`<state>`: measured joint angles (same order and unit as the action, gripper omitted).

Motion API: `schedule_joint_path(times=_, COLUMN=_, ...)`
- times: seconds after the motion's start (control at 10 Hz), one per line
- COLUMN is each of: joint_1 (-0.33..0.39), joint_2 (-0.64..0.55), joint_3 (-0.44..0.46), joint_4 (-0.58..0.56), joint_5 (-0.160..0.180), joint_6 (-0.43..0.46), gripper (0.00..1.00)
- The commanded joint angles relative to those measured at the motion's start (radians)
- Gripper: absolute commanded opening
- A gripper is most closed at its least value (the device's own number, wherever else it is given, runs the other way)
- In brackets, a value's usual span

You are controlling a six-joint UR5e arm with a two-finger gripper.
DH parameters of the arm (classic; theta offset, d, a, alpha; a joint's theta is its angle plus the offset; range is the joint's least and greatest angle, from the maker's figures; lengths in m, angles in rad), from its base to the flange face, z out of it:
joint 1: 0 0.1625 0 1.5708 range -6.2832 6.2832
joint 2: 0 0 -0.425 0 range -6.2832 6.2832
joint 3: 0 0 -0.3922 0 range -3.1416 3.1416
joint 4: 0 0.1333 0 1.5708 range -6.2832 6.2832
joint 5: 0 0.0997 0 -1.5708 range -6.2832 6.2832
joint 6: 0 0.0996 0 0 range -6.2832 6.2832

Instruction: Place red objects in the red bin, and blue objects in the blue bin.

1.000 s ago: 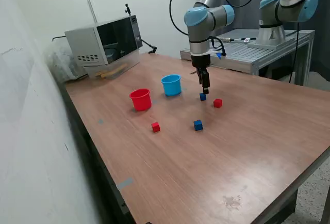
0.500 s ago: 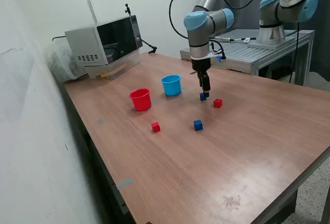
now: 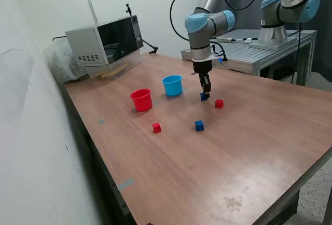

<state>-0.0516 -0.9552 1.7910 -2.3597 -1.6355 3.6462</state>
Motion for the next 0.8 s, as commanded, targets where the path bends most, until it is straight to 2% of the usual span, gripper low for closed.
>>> schedule_joint_path(times=0.0, joint_1=0.004, joint_2=-0.005, joint_3=-0.015, joint_4=-0.001, joint_5=0.0, joint_6=-0.07, gripper=0.0)
schedule_joint_path(times=0.1, joint_1=0.007, joint_2=-0.038, joint_3=-0.016, joint_4=0.002, joint_5=-0.006, joint_6=-0.099, gripper=0.0)
schedule_joint_path(times=0.4, joint_1=0.003, joint_2=-0.236, joint_3=-0.019, joint_4=0.037, joint_5=-0.004, joint_6=-0.168, gripper=0.0)
schedule_joint_path(times=0.5, joint_1=-0.002, joint_2=-0.24, joint_3=-0.042, joint_4=0.062, joint_5=-0.004, joint_6=-0.193, gripper=0.0)
schedule_joint_path(times=0.6, joint_1=-0.057, joint_2=-0.235, joint_3=-0.053, joint_4=0.078, joint_5=-0.004, joint_6=-0.195, gripper=0.0)
schedule_joint_path(times=0.7, joint_1=-0.142, joint_2=-0.229, joint_3=-0.055, joint_4=0.079, joint_5=-0.001, joint_6=-0.195, gripper=0.0)
